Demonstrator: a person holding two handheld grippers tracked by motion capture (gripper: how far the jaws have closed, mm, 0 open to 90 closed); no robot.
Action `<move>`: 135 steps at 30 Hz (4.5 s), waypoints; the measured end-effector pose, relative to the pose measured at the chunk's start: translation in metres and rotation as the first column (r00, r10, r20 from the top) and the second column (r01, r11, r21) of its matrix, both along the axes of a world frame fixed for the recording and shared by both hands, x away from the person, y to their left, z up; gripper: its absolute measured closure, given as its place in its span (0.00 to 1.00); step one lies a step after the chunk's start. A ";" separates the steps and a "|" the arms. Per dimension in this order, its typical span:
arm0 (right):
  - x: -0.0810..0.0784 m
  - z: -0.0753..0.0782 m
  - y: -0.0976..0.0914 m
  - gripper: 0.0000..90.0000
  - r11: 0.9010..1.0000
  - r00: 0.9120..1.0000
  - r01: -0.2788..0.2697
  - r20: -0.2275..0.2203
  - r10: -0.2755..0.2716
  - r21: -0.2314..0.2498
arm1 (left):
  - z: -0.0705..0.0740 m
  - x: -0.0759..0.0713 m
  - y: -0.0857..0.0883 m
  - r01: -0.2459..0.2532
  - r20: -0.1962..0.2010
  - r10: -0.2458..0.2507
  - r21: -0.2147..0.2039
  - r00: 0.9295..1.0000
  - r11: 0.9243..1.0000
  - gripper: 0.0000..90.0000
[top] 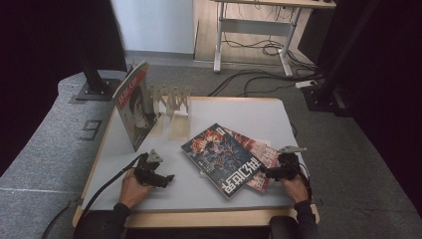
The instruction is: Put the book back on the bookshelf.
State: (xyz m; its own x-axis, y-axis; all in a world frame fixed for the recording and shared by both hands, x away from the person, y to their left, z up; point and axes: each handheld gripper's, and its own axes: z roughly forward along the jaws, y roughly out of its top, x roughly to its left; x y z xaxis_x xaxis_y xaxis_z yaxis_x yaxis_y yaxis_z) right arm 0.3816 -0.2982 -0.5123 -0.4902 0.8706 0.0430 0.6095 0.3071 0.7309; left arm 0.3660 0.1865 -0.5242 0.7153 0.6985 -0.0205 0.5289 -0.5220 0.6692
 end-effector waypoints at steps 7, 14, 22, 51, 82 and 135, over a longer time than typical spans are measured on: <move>0.015 0.000 0.000 0.01 1.000 1.000 0.025 -0.003 -0.025 0.002 | 0.013 0.020 -0.013 0.053 -0.004 -0.053 0.010 0.999 0.999 0.06; 0.018 0.001 0.000 0.05 1.000 1.000 0.029 0.001 -0.029 0.005 | 0.019 0.046 -0.029 0.104 -0.020 -0.104 -0.014 0.994 0.994 0.07; 0.009 0.005 0.002 0.09 0.999 1.000 0.022 0.019 -0.023 0.024 | 0.018 0.062 -0.044 0.142 -0.036 -0.143 -0.031 0.989 0.989 0.07; -0.003 0.001 0.038 0.12 0.990 0.993 -0.113 -0.008 0.114 0.081 | 0.005 0.058 -0.070 0.203 -0.119 -0.195 0.061 0.974 0.977 0.04; 0.038 0.003 0.039 0.06 0.995 0.996 -0.085 -0.009 0.085 0.059 | 0.028 0.014 -0.058 0.219 -0.051 -0.225 -0.105 0.973 0.970 0.08; -0.012 -0.004 0.020 0.01 0.994 0.994 -0.109 0.020 0.109 0.005 | 0.021 0.110 -0.154 0.219 0.021 -0.218 -0.049 0.976 0.974 0.00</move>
State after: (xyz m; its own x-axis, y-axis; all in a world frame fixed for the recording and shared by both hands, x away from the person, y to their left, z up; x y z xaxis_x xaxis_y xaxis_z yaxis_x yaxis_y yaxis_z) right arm 0.3698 -0.2783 -0.5161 -0.5826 0.8119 0.0374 0.5586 0.3665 0.7440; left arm 0.4764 0.0320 -0.5034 0.8512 0.5234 -0.0392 0.3949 -0.5893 0.7048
